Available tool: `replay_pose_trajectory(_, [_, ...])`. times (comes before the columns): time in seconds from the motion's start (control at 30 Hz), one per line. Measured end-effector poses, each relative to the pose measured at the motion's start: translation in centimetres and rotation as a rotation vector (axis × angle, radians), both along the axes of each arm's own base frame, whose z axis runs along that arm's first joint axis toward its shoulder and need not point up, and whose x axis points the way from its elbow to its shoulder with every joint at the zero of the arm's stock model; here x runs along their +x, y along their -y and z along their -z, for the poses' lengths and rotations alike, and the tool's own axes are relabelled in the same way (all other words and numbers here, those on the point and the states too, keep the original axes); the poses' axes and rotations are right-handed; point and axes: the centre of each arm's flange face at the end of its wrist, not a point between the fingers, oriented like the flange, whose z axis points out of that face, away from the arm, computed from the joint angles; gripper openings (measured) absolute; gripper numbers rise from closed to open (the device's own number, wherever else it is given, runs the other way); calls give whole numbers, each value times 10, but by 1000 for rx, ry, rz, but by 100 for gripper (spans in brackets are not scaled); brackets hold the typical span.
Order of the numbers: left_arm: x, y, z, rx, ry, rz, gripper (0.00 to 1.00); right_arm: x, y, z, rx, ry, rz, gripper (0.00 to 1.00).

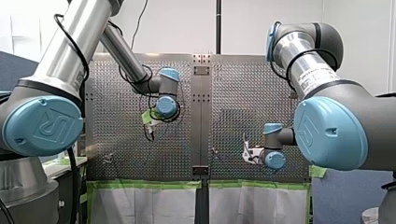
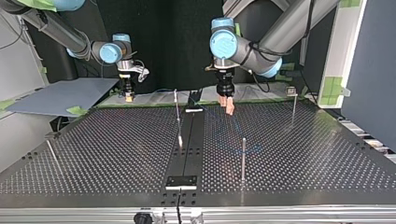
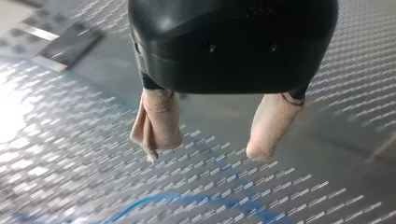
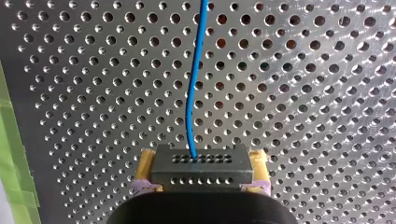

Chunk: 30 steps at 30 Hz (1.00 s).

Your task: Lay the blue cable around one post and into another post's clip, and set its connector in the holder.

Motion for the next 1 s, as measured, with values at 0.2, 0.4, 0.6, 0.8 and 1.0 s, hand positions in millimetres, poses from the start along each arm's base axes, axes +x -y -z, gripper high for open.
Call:
replay_pose_trajectory(0.2, [14,-19,-26,-74,59,-34,100,0,0,0,-1,1,0,0])
replay_pose_trajectory(0.4, [33,-37,-63,-173,165,-35,100,0,0,0,-2,5,-2,0])
replay_pose_trajectory(0.6, [52,-54,-107,-253,261,-29,100,1,0,0,-1,6,-5,0])
replay_pose_trajectory(0.8, [55,-83,-135,-303,287,-87,100,1,0,1,0,4,-5,0])
replay_pose_trajectory(1.0, [47,-102,-158,-353,300,-133,100,1,0,1,0,2,-5,0])
